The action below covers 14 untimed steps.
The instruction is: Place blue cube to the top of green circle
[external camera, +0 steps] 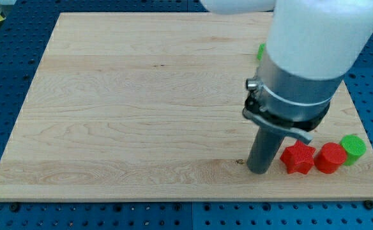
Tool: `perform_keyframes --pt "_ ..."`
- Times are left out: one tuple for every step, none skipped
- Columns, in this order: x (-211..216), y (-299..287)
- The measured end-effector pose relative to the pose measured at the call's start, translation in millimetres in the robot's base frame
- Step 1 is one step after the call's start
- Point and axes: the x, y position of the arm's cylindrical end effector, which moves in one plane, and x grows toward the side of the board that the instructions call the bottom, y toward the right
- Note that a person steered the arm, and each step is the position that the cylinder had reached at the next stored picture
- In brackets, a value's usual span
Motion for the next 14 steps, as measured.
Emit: perform_keyframes --pt "-3 19" --pt "-3 35" --pt "-7 29" --pt "-38 8" --pt "-99 -2" --pt "-156 -18" --pt "-178 -18" --pt "-178 -18" --pt "-178 -18" --pt "-178 -18" --pt "-178 -15" --pt "-178 7" --pt "-161 74" --pt "-152 169"
